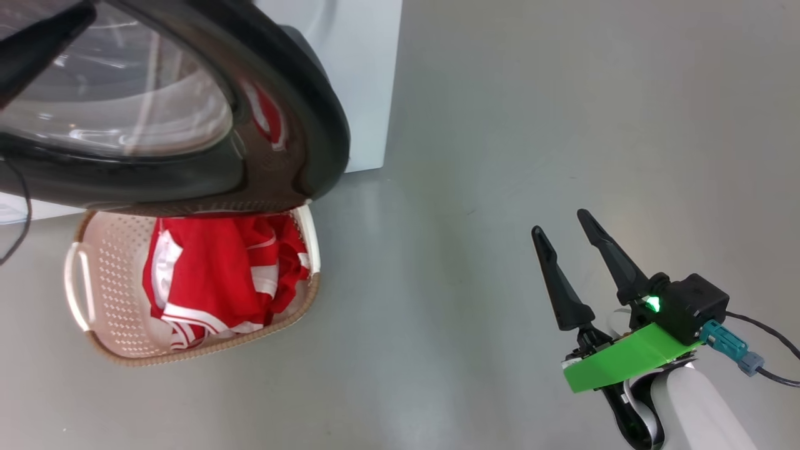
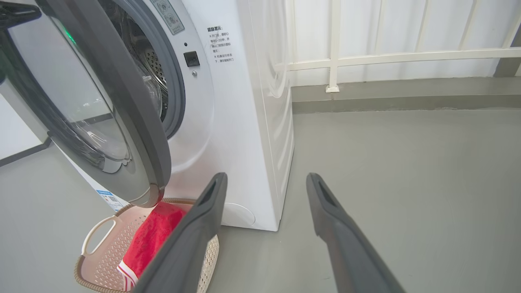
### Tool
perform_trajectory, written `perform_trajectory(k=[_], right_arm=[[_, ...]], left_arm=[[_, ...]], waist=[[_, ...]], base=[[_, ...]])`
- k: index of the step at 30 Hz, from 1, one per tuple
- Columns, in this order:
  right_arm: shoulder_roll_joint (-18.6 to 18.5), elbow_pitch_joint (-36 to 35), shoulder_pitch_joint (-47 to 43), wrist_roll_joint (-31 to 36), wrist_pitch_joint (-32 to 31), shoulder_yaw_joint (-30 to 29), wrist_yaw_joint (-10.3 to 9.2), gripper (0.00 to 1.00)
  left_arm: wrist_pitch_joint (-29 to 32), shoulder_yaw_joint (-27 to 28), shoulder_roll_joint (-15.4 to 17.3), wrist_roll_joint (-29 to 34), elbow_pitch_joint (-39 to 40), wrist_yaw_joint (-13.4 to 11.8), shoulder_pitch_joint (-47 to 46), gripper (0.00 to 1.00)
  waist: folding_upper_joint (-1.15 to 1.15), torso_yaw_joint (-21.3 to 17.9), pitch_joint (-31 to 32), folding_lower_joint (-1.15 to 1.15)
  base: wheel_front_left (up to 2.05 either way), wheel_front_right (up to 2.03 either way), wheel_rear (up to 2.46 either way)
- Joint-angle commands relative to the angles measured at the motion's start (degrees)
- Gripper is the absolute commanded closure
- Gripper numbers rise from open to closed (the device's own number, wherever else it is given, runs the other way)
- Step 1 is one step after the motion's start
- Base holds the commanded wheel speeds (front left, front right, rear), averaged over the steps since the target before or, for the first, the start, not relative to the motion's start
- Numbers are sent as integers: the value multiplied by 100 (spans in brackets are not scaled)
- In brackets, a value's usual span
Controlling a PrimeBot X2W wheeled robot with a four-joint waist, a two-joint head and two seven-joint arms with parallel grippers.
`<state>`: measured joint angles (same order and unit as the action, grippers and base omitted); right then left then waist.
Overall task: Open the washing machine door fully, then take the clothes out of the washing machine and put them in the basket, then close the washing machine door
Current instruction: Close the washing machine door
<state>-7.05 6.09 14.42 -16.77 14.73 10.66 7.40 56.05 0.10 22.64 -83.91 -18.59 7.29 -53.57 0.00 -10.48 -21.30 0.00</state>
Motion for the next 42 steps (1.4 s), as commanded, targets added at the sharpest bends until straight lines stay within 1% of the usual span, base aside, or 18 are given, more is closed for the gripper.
perform_trajectory(k=[1,8,9,10,11,12,13,14,15,16,21,27,30,34,35,36,37,42], right_arm=[[-27,-125,85,38,27,119,9,0],[-105,-81,97,34,27,145,9,0],[-126,-71,87,29,27,151,9,0],[-145,-57,72,25,27,155,9,0],[-167,-46,54,20,27,155,9,0],[-187,-36,36,15,27,159,9,0],[-209,-25,14,9,27,159,9,0],[-236,-15,-8,0,27,165,9,0],[-266,-5,-29,-9,27,170,9,0],[-293,1,-49,-18,27,171,9,0],[-411,15,-166,-51,27,150,9,0],[-524,27,-350,-99,27,135,9,0],[-565,22,-426,-120,27,124,9,0],[-632,20,-579,-149,27,84,9,0],[-666,22,-667,-165,27,28,9,0],[-680,18,-710,-172,27,-2,9,0],[-680,18,-710,-172,27,-2,9,0],[-715,15,-890,-186,27,-120,9,0]], left_arm=[[-24,126,287,-61,240,20,37,100],[-101,70,259,-174,645,20,467,100],[-162,84,255,-173,723,20,571,82],[-207,90,241,-190,797,20,696,77],[-234,100,217,-232,868,20,833,68],[-296,127,206,-245,943,20,970,54],[-358,146,186,-257,1009,20,1115,25],[-389,153,174,-280,1074,20,1266,16],[-440,168,167,-282,1131,20,1418,2],[-510,175,170,-250,1180,20,1563,0],[-896,130,147,-91,1353,20,2323,0],[-1526,81,130,73,1418,20,3118,0],[-1861,18,173,194,1388,20,3514,0],[-2321,-61,125,162,1345,20,3991,0],[-2564,-85,109,148,1315,20,4200,0],[-2692,-114,117,175,1300,20,4290,0],[-2692,-114,117,175,1300,20,4290,0],[-3371,-258,133,272,1199,20,4617,0]], waist=[[0,136,57,0],[0,379,195,0],[0,421,230,0],[0,461,277,0],[0,506,321,0],[0,547,366,0],[0,594,414,0],[0,640,460,0],[0,687,506,0],[0,736,545,0],[0,961,745,0],[0,1177,928,0],[0,1243,980,0],[0,1305,1031,0],[0,1326,1055,0],[0,1335,1064,0],[0,1335,1064,0],[0,1322,1090,0]], base=[[0,0,0],[0,0,0],[0,0,0],[0,0,0],[0,0,0],[0,0,0],[0,0,0],[0,0,0],[0,0,0],[0,0,0],[0,0,0],[0,0,0],[0,0,0],[0,0,0],[0,0,0],[0,0,0],[0,0,0],[0,0,0]])
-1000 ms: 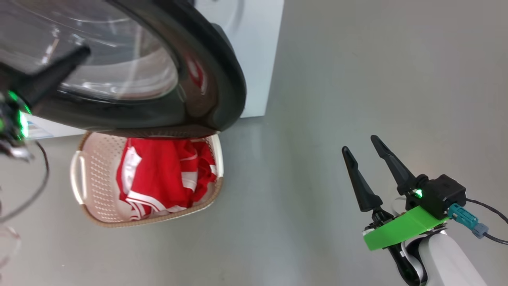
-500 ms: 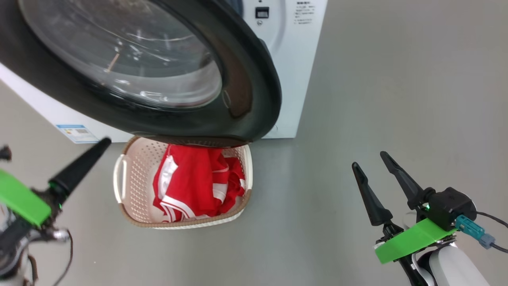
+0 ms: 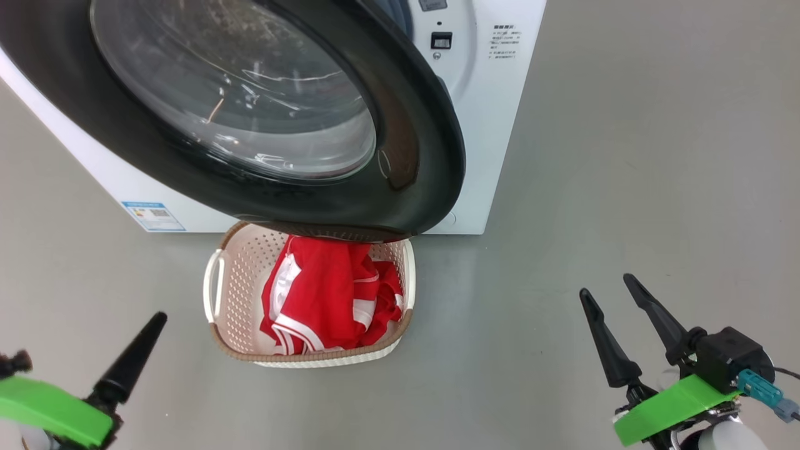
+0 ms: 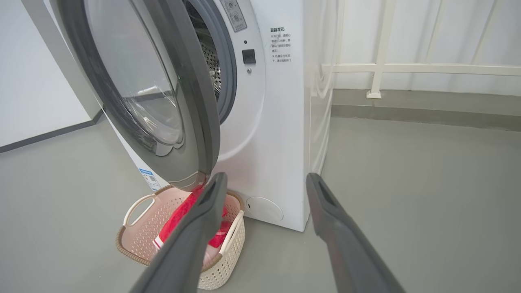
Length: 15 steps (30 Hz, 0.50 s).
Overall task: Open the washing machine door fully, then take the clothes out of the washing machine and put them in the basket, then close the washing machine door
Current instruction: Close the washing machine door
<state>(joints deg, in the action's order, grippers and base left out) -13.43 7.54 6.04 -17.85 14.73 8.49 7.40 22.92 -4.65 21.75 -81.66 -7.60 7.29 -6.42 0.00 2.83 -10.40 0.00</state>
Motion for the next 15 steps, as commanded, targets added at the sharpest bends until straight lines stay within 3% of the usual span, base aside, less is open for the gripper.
perform_trajectory(k=[1,5,15], right_arm=[[-72,-135,-75,-80,27,80,9,0],[-36,-151,-131,-85,27,27,9,0],[20,-216,-212,-79,27,-117,9,0]], left_arm=[[-231,171,245,120,75,20,-50,0],[-1019,-74,299,397,-12,20,84,0],[-3167,-1326,688,1171,-358,20,100,0]], waist=[[0,-24,2,0],[0,-111,8,0],[0,-335,49,0]], base=[[0,0,0],[0,0,0],[0,0,0]])
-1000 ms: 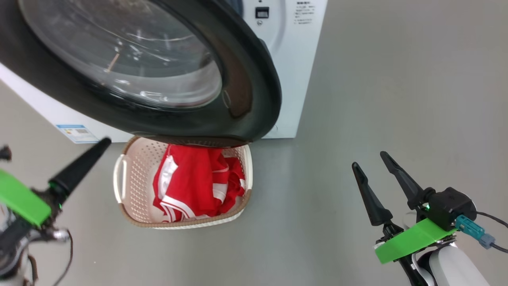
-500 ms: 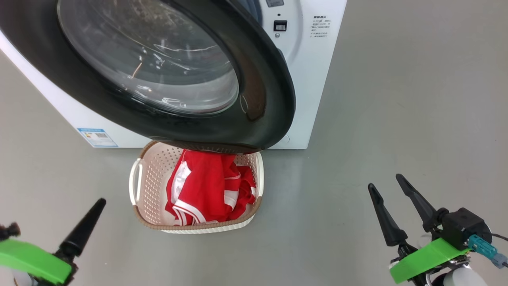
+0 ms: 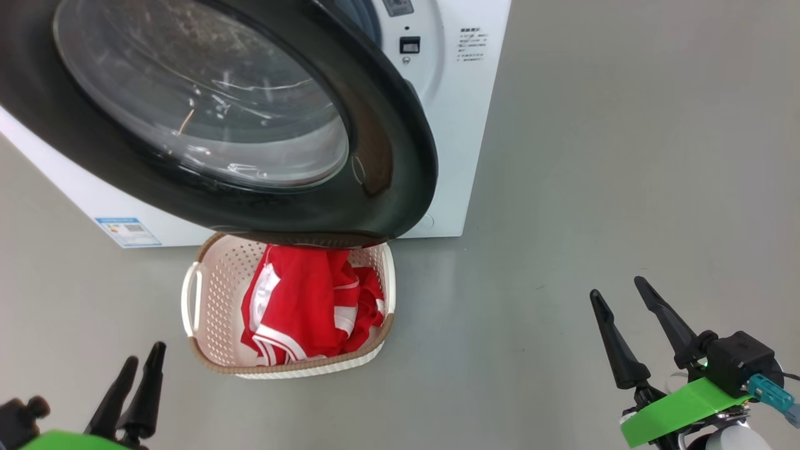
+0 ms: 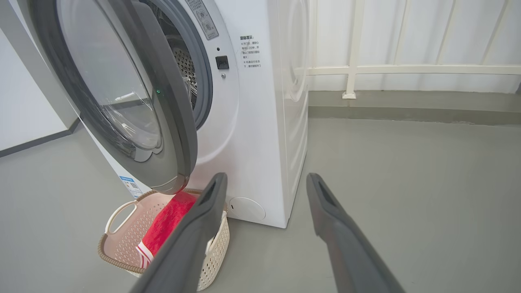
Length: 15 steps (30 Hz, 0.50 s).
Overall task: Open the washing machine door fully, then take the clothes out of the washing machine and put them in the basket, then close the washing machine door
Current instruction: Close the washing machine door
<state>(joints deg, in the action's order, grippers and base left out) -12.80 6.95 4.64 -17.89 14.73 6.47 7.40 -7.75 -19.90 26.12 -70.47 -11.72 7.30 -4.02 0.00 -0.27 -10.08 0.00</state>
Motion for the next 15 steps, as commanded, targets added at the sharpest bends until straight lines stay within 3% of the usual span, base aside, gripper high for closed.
perform_trajectory(k=[1,5,9,11,14,15], right_arm=[[-43,-160,-88,-76,27,69,9,0],[-40,-173,-136,-84,27,17,9,0],[-29,-188,-171,-83,27,-34,9,0],[-12,-208,-191,-74,27,-72,9,0],[0,-212,-197,-66,27,-94,9,0],[0,-212,-197,-66,27,-94,9,0]], left_arm=[[-279,84,301,115,-8,19,-161,0],[-673,-151,407,487,-307,19,-269,0],[-719,166,266,982,-413,19,-361,0],[-722,657,-25,1840,-341,19,-305,0],[-723,1000,-311,2670,-256,19,-192,0],[-723,1000,-311,2670,-256,19,-192,0]], waist=[[0,-39,26,0],[0,-79,48,0],[0,-80,54,0],[0,-82,47,0],[0,-84,53,0],[0,-84,53,0]], base=[[0,0,0],[0,0,0],[0,0,0],[0,0,0],[0,0,0],[0,0,0]])
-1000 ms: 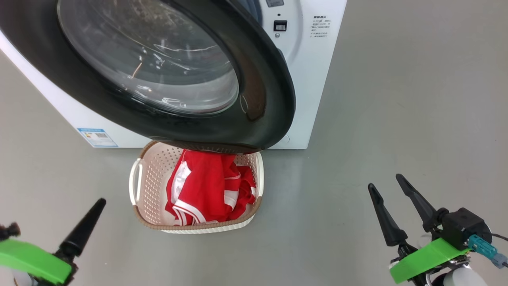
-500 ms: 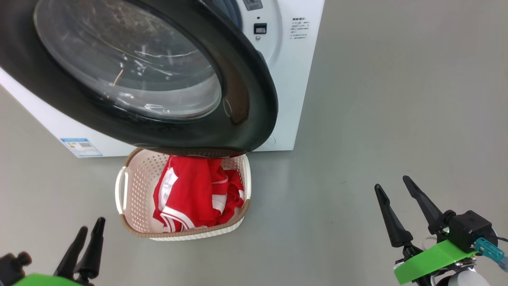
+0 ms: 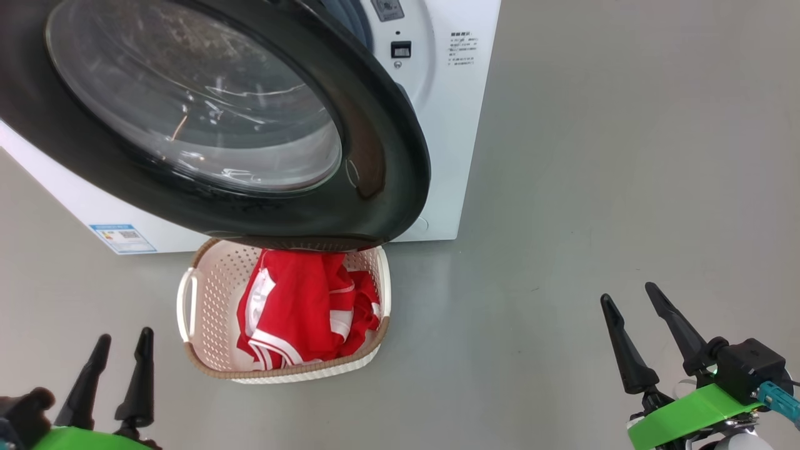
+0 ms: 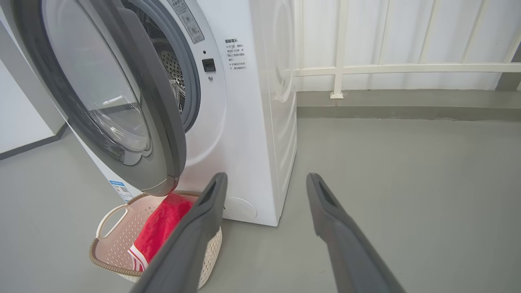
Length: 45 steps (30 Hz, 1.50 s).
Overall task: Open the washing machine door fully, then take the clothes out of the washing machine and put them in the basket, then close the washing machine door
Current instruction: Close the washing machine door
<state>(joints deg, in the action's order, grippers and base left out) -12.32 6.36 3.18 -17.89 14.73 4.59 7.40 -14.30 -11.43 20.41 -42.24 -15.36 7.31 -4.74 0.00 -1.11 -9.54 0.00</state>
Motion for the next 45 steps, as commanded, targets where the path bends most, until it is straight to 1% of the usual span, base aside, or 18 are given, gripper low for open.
perform_trajectory(k=[1,4,7,10,15,28,29,30,31,32,39,45], right_arm=[[-45,-154,-53,-64,27,87,9,0],[-42,-158,-62,-64,27,72,9,0],[-36,-155,-69,-65,27,58,9,0],[-27,-141,-77,-59,27,51,9,0],[-20,-124,-85,-59,27,51,9,0],[-52,-155,-92,-83,27,107,9,0],[-50,-163,-84,-101,27,128,9,10],[-48,-172,-72,-132,27,151,9,52],[-48,-182,-57,-158,27,170,9,78],[-52,-190,-40,-175,27,183,9,100],[-90,-212,154,-232,27,388,9,100],[-96,-149,499,-266,27,705,9,100]], left_arm=[[-68,275,141,79,133,18,-74,0],[-69,479,-163,588,209,18,59,0],[-69,610,-378,1050,269,18,156,0],[-69,728,-564,1346,253,18,227,0],[-69,879,-785,1551,206,18,296,0],[-70,970,-830,1673,277,18,336,0],[-70,970,-831,1674,287,18,332,0],[-70,965,-830,1686,302,18,328,0],[-70,970,-831,1722,338,18,323,0],[-70,971,-847,1736,363,18,325,0],[-70,909,-923,1823,479,18,340,0],[-70,857,-978,1842,544,18,321,0]], waist=[[0,1,4,0],[0,3,16,0],[0,9,26,0],[0,17,32,0],[0,23,52,0],[0,77,149,0],[0,88,155,0],[0,103,162,0],[0,120,169,0],[0,143,176,0],[0,319,238,0],[0,586,245,0]], base=[[0,0,0],[0,0,0],[0,0,0],[0,0,0],[0,0,0],[0,0,0],[0,0,0],[0,0,0],[0,0,0],[0,0,0],[0,0,0],[0,0,0]])
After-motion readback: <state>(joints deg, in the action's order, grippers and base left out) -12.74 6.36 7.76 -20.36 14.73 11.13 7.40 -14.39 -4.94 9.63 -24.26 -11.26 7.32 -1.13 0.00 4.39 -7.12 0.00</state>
